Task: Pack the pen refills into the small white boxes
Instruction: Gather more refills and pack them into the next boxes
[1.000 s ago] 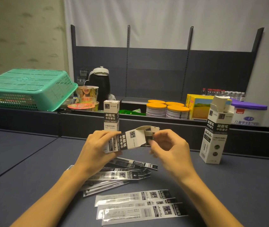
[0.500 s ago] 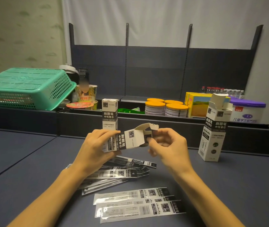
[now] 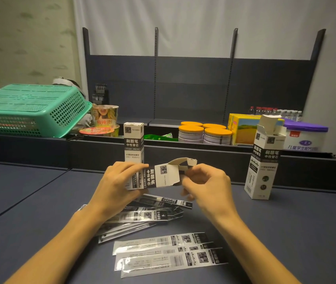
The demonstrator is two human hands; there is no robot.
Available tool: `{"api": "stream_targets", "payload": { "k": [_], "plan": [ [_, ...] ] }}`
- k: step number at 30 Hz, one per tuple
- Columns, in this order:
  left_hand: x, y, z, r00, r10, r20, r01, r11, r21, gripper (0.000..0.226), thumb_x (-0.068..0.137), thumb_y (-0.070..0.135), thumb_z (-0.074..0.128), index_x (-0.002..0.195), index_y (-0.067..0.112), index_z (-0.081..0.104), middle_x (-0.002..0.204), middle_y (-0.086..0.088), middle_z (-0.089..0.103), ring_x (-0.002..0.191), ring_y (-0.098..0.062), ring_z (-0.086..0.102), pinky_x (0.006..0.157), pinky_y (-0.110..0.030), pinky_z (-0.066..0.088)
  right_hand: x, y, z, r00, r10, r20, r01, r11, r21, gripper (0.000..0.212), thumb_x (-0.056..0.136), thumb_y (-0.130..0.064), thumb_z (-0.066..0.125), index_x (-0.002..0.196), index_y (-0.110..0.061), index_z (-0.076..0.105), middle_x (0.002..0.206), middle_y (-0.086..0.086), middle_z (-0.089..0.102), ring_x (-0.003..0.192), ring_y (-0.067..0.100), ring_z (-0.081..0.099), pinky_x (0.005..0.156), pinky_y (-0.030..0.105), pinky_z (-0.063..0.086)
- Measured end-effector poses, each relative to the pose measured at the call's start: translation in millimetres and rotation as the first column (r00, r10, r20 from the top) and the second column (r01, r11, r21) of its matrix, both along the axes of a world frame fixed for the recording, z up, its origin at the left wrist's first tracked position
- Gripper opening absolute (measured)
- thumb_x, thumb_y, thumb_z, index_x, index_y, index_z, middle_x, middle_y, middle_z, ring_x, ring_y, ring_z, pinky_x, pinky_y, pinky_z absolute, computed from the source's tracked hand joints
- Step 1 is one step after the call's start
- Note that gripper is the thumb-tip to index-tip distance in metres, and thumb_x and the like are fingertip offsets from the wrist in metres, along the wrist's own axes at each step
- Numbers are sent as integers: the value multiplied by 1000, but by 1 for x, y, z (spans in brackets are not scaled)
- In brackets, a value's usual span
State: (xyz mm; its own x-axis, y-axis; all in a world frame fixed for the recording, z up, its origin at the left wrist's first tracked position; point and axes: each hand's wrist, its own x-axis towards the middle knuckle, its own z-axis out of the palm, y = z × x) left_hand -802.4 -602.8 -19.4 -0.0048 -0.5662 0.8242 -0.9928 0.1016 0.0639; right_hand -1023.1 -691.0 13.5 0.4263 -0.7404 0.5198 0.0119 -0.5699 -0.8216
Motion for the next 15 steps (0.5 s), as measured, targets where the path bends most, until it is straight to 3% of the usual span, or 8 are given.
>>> {"api": "stream_targets", "payload": {
  "k": [15],
  "plan": [
    [1, 0, -1, 1000, -11, 16, 11, 1000, 19, 72, 58, 20, 90, 123, 18, 59, 113, -3, 65, 104, -14, 48, 80, -36, 45, 1, -1, -1, 1000, 10, -28, -9, 1000, 16, 6, 83, -11, 74, 89, -11, 72, 76, 3, 72, 54, 17, 68, 50, 27, 57]
  ]
}}
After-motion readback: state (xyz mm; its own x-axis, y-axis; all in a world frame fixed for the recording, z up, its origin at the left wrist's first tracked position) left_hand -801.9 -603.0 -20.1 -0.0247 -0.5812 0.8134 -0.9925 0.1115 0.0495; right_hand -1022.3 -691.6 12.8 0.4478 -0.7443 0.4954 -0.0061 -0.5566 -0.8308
